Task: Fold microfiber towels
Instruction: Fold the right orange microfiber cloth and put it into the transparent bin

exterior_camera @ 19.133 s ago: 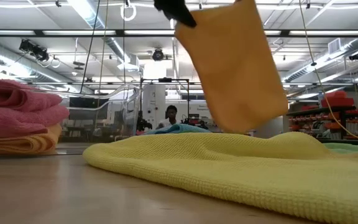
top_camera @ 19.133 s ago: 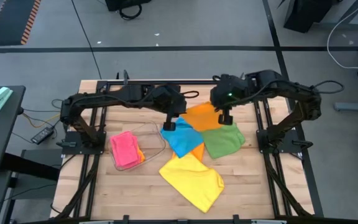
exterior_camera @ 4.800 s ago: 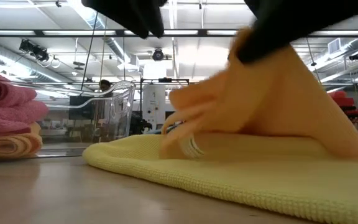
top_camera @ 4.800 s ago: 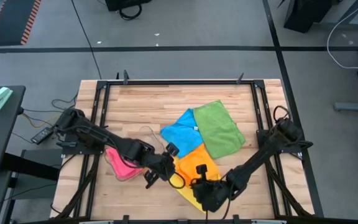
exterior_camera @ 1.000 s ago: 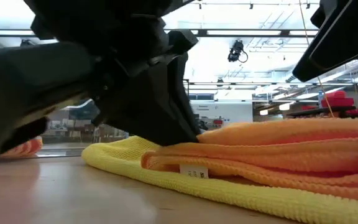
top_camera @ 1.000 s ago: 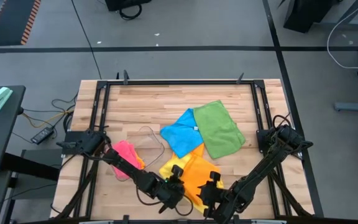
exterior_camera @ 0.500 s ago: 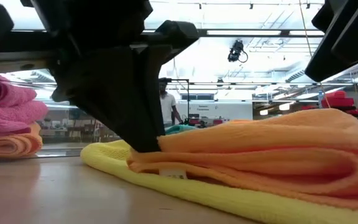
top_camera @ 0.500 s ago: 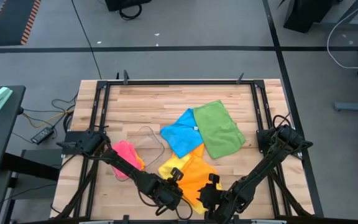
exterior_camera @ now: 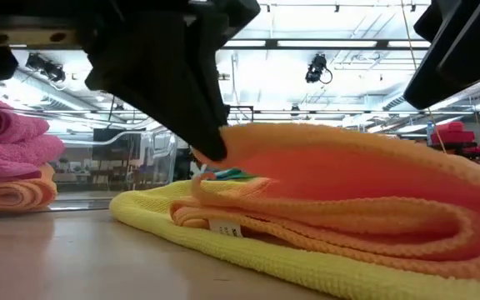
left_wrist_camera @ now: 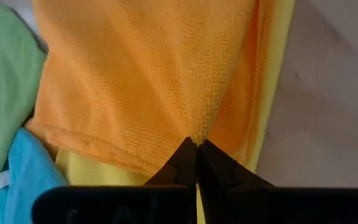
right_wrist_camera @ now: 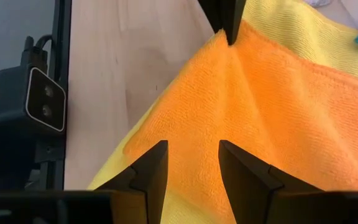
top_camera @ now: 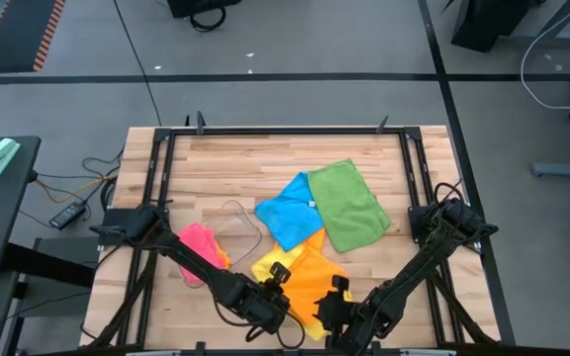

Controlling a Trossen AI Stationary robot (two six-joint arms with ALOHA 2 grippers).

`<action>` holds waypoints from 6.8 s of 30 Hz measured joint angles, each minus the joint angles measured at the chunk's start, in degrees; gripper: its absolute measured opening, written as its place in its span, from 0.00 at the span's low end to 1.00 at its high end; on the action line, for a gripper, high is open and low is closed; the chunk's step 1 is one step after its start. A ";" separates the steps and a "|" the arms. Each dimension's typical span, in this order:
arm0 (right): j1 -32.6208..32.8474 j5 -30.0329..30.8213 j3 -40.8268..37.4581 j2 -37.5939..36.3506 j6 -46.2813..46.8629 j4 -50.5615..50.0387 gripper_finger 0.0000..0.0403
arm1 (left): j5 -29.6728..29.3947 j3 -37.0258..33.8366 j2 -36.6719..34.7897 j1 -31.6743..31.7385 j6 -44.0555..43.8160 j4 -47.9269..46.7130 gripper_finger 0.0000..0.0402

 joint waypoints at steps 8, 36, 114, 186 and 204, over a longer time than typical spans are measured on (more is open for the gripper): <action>-0.37 0.24 0.00 0.02 -0.04 0.03 0.37 | 1.73 -0.35 0.02 0.00 -2.87 -4.86 0.07; -1.44 0.68 0.10 10.08 0.93 7.72 0.37 | 5.04 -1.77 2.97 -1.26 -6.92 -1.66 0.25; 2.08 2.38 13.91 8.94 7.96 -21.44 0.35 | -0.29 1.82 5.14 5.00 -0.15 14.07 0.13; 6.08 8.83 11.56 8.83 19.74 -23.11 0.35 | -4.78 -4.06 0.59 -2.02 17.37 8.65 0.35; 6.08 8.85 11.56 8.83 19.73 -22.88 0.35 | -6.27 -4.09 2.69 -3.15 22.93 14.00 0.31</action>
